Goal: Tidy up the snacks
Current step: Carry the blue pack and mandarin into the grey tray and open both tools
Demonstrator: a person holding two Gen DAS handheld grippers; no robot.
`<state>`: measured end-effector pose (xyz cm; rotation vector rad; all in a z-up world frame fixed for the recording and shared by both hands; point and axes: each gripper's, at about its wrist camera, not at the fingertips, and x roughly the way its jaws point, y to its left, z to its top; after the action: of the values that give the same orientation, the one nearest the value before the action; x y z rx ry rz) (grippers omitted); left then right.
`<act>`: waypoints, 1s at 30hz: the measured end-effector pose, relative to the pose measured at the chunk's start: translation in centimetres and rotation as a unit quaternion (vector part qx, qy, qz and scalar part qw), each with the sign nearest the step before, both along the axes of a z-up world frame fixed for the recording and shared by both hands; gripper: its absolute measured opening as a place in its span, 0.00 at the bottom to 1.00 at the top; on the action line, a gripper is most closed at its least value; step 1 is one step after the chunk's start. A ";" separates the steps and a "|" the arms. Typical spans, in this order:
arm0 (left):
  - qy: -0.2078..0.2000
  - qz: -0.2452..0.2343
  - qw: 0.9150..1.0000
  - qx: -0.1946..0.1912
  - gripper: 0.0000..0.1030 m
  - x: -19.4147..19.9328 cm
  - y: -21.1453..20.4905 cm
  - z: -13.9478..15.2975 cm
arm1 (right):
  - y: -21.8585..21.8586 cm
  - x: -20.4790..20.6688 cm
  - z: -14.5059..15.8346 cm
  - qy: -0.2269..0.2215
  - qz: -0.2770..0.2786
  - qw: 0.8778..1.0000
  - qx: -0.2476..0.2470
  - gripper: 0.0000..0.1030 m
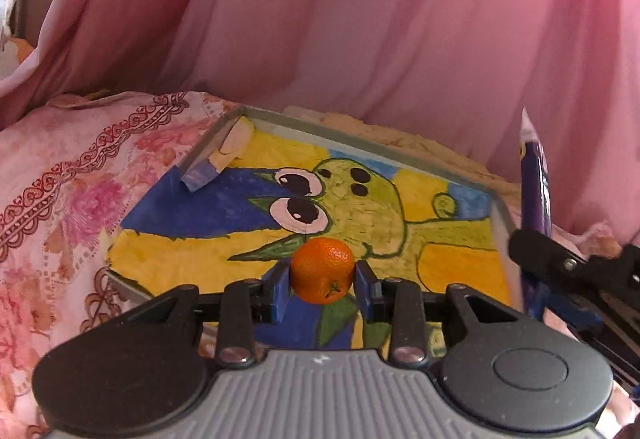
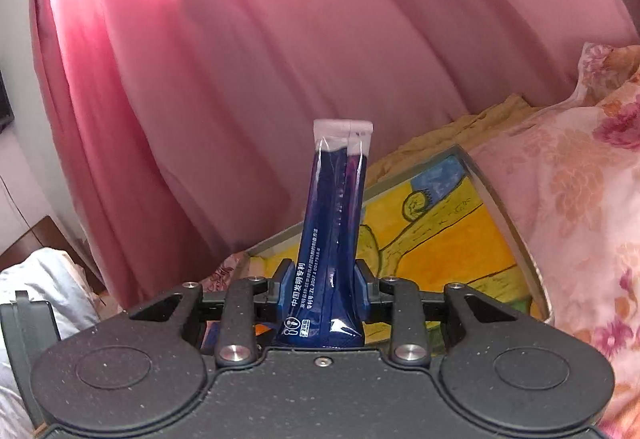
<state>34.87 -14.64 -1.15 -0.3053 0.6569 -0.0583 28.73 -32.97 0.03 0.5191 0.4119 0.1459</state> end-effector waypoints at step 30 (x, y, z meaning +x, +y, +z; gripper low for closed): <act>0.025 0.022 0.999 0.034 0.77 0.9 -2.1 -1.3 | -4.3 1.1 -3.2 0.017 -0.026 0.997 -0.076 0.44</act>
<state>35.78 -16.73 -2.46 -0.2556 0.6990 0.0142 29.86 -37.24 -3.13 0.3822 0.4390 0.0548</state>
